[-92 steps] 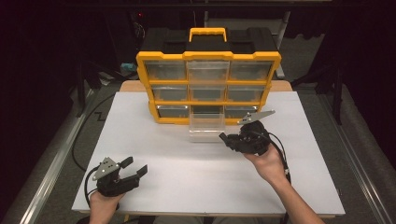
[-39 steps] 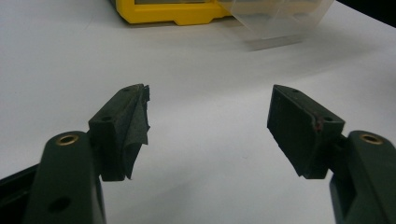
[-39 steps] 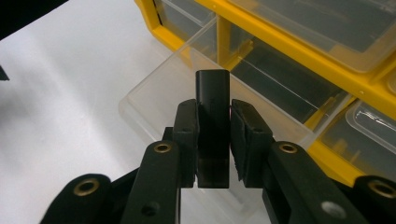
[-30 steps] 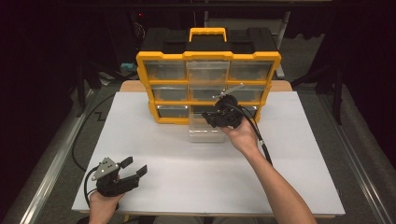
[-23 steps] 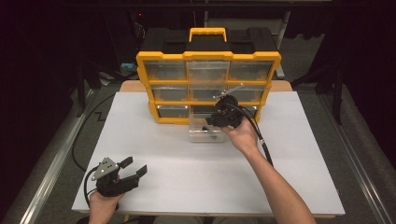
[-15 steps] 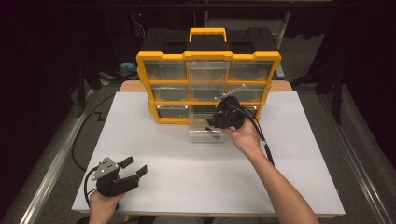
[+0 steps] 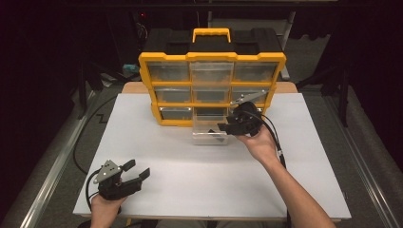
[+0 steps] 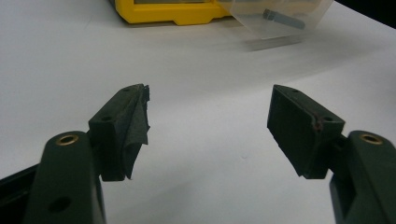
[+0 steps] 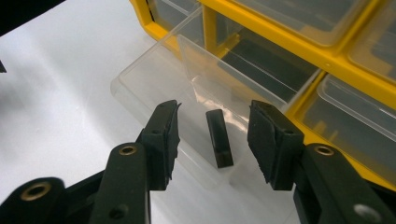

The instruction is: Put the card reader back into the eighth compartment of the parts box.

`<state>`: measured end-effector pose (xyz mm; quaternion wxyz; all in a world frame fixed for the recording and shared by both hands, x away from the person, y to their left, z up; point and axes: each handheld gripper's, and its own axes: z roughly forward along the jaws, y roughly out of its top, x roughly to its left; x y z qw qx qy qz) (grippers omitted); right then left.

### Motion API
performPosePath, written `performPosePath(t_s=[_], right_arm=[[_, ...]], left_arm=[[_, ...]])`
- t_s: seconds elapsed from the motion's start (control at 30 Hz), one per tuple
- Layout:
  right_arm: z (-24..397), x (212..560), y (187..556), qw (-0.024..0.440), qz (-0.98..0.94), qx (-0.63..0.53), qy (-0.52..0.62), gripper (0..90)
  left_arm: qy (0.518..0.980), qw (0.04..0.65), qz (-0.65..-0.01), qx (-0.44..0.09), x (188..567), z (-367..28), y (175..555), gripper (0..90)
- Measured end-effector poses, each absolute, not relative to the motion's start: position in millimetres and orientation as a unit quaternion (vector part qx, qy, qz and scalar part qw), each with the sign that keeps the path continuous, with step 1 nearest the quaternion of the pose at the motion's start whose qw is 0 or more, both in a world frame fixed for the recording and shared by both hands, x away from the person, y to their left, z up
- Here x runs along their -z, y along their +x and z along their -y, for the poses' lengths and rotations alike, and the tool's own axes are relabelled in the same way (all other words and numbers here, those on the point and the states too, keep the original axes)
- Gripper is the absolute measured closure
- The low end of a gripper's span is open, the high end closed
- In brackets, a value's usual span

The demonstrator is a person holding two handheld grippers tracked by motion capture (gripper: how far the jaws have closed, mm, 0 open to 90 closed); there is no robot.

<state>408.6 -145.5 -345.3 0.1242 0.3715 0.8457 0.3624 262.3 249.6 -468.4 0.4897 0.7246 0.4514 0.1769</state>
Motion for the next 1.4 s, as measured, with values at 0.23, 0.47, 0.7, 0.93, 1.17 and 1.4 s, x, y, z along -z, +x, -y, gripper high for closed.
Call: performPosePath(t_s=[0.23, 0.47, 0.7, 0.93, 1.17, 1.4], right_arm=[[160, 347, 398, 0.132, -0.839, -0.374, 0.373, 51.0], [171, 349, 391, 0.133, -0.830, -0.388, 0.378, 47.4], [182, 352, 385, 0.135, -0.822, -0.397, 0.384, 44.9], [193, 355, 377, 0.142, -0.816, -0.403, 0.389, 41.5], [201, 358, 368, 0.149, -0.813, -0.409, 0.386, 39.5], [213, 364, 359, 0.152, -0.805, -0.419, 0.391, 38.3]], left_arm=[[0.724, 0.489, -0.452, -0.178, 468, -249, 262, 30.0], [0.724, 0.489, -0.453, -0.178, 468, -249, 262, 30.0], [0.724, 0.489, -0.453, -0.178, 468, -249, 262, 30.0], [0.724, 0.489, -0.453, -0.178, 468, -249, 262, 30.0], [0.723, 0.489, -0.453, -0.179, 469, -249, 262, 30.0], [0.723, 0.489, -0.454, -0.179, 469, -249, 262, 30.0]])
